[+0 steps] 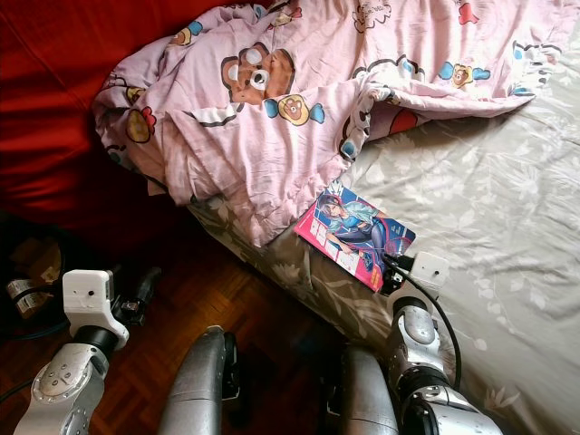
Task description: Clean up the room
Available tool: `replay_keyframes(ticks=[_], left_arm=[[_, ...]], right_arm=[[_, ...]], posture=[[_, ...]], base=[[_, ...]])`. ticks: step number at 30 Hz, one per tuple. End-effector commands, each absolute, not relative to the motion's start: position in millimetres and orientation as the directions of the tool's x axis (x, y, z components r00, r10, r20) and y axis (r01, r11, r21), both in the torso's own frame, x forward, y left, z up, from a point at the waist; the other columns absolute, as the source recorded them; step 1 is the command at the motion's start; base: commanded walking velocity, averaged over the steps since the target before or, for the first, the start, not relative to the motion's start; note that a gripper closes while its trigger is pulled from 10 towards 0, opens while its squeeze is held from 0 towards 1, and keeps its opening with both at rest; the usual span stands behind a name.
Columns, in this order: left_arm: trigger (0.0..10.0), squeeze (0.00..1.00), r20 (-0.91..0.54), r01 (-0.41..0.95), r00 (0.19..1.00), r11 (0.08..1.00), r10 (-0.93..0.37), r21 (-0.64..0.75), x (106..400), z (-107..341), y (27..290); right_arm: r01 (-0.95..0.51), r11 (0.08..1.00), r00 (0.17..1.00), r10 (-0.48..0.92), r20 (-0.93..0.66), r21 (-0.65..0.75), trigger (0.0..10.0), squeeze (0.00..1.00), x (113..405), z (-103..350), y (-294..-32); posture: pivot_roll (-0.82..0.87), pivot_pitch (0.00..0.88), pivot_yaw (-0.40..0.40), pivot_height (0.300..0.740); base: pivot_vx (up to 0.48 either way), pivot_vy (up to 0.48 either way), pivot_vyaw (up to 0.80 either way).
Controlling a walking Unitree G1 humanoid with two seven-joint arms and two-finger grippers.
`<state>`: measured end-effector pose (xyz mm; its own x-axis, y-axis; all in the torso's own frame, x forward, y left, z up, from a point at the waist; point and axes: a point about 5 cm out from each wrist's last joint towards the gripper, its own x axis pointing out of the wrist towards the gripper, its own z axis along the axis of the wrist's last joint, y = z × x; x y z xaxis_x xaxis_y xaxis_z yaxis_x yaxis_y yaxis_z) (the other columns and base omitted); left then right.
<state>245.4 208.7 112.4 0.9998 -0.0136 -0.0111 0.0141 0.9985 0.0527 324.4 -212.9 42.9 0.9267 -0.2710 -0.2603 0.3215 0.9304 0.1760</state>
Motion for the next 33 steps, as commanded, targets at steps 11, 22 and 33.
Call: replay_keyframes(ticks=[11,22,33], left_arm=[[10.0,0.00,-0.073,0.036,0.997,0.988,-0.026,0.147,231.9,107.5,220.0],[10.0,0.00,-0.082,0.041,0.996,0.986,-0.028,0.161,230.0,107.0,221.7],[10.0,0.00,-0.099,0.023,0.995,0.982,-0.004,0.188,223.9,107.1,232.5]], right_arm=[[0.383,0.899,0.874,-0.277,-0.399,0.214,10.0,0.00,305.4,14.9,-207.8],[0.417,0.884,0.868,-0.317,-0.383,0.213,10.0,0.00,304.7,17.4,-216.4],[0.462,0.862,0.845,-0.357,-0.397,0.209,0.0,0.00,298.5,14.0,-228.2]], posture=[[0.20,0.465,0.093,0.651],[0.20,0.458,0.103,0.651],[0.21,0.461,0.114,0.651]], base=[[0.000,0.000,0.00],[0.000,0.000,0.00],[0.000,0.000,0.00]])
